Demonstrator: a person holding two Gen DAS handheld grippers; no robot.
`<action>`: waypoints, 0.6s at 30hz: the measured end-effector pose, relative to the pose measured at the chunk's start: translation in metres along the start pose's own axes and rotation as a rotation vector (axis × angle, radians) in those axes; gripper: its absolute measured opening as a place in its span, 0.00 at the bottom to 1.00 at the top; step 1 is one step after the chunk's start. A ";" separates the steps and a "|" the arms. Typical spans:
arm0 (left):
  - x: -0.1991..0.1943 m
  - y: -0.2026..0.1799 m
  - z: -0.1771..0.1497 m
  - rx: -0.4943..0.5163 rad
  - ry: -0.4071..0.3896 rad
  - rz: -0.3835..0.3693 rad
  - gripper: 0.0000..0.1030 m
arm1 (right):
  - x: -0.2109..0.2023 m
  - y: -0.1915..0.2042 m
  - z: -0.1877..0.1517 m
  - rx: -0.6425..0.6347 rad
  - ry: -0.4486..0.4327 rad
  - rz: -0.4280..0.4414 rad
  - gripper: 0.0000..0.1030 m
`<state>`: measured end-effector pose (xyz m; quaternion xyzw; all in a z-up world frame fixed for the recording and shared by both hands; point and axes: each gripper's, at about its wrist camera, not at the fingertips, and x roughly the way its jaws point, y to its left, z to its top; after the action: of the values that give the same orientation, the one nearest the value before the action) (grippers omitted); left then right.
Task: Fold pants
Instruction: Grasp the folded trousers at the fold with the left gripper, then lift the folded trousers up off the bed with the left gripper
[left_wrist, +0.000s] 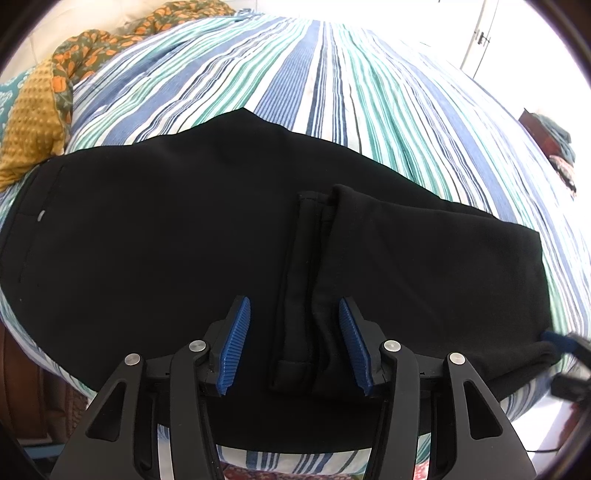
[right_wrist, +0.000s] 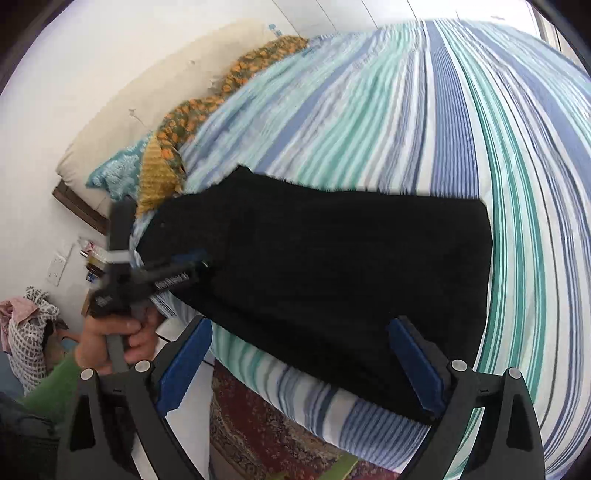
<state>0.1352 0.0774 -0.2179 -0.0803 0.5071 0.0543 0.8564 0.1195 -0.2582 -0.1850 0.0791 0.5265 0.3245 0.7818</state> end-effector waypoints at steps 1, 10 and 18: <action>0.000 -0.001 0.000 0.003 0.000 0.003 0.51 | 0.011 -0.009 -0.008 0.031 0.034 -0.009 0.94; -0.006 -0.001 0.001 -0.050 0.008 -0.024 0.68 | -0.015 -0.009 -0.007 0.060 -0.091 -0.011 0.97; -0.035 -0.010 -0.001 -0.078 -0.031 -0.089 0.71 | -0.065 -0.027 -0.019 0.036 -0.243 -0.159 1.00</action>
<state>0.1195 0.0670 -0.1868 -0.1355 0.4872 0.0372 0.8619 0.0985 -0.3218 -0.1554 0.0899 0.4382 0.2399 0.8616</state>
